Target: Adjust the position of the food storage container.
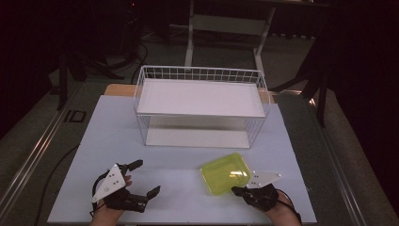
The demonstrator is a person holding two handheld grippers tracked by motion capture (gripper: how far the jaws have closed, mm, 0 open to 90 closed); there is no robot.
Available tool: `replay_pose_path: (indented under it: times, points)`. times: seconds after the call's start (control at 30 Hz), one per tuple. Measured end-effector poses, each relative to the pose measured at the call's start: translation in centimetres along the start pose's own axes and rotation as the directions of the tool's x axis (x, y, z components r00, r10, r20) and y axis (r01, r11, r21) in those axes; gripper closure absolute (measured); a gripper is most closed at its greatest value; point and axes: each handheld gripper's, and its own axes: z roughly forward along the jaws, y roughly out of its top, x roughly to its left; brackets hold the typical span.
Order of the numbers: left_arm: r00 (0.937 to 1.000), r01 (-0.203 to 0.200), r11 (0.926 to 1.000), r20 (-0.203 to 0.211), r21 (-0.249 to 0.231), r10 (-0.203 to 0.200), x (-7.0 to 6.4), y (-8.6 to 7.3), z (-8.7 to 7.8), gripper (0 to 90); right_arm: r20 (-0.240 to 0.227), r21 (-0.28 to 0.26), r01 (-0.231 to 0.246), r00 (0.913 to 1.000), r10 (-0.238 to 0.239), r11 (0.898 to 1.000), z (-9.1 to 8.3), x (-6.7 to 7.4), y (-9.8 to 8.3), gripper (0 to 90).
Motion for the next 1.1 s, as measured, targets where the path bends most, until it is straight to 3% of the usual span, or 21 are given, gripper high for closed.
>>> replay_pose_path:
  times: [0.17,0.27,0.4,0.6,0.77,1.1]
  points:
    - [1.0000,-0.003,1.0000,0.002,0.003,0.003,-0.1,0.0,0.0,1.5,0.001,-0.024,-0.017,0.9999,0.017,1.000,0.6,-0.6,0.9,90.0]
    - [1.0000,-0.001,1.0000,0.003,0.004,0.001,-0.1,-0.1,0.0,1.5,0.021,-0.049,-0.012,0.9997,0.013,0.999,0.0,-0.8,1.3,90.0]
    - [1.0000,0.001,1.0000,0.002,0.003,-0.001,-0.1,-0.1,0.0,1.5,0.104,-0.059,-0.013,0.9944,0.019,0.998,-1.5,-2.1,1.3,90.0]
    - [1.0000,0.001,1.0000,0.002,0.003,-0.001,-0.1,-0.1,0.1,1.5,0.234,-0.039,-0.062,0.9698,0.069,0.997,-2.7,-5.0,-0.2,90.0]
    - [1.0000,0.000,1.0000,0.004,0.006,0.000,-0.1,-0.1,0.1,1.5,0.239,-0.002,-0.113,0.9648,0.110,0.994,-1.9,-6.0,-1.8,90.0]
    - [1.0000,0.002,1.0000,0.004,0.008,-0.002,-0.2,-0.1,0.2,1.5,0.201,0.010,-0.139,0.9705,0.134,0.990,-1.3,-5.7,-2.2,90.0]
